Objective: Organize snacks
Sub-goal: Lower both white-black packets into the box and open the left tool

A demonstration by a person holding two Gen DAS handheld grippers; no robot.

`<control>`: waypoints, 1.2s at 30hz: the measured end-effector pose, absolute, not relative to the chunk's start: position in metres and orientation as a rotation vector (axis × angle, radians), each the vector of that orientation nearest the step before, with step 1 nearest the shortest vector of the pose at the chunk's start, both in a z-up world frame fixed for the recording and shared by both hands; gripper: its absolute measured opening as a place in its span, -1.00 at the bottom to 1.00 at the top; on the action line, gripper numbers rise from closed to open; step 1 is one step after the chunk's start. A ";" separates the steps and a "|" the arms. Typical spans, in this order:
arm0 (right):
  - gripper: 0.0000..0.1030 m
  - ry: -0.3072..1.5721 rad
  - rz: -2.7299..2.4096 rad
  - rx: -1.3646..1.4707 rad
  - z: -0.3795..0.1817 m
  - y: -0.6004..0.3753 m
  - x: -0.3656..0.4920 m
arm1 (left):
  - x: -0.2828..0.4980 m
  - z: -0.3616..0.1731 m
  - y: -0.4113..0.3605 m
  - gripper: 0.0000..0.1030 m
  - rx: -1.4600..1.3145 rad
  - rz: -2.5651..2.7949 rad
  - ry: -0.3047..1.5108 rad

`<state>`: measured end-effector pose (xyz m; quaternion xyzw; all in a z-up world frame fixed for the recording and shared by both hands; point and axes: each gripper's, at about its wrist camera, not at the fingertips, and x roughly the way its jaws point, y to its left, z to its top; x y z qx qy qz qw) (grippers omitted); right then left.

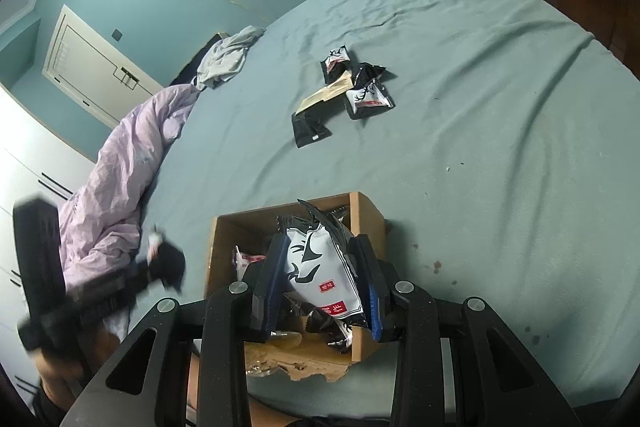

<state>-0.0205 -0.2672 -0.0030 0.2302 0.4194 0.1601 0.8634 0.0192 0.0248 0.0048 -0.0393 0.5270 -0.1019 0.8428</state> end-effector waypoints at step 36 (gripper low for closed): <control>-0.38 0.953 0.317 0.185 -0.012 -0.202 -0.007 | 0.019 -0.017 0.019 0.20 -0.004 -0.169 1.061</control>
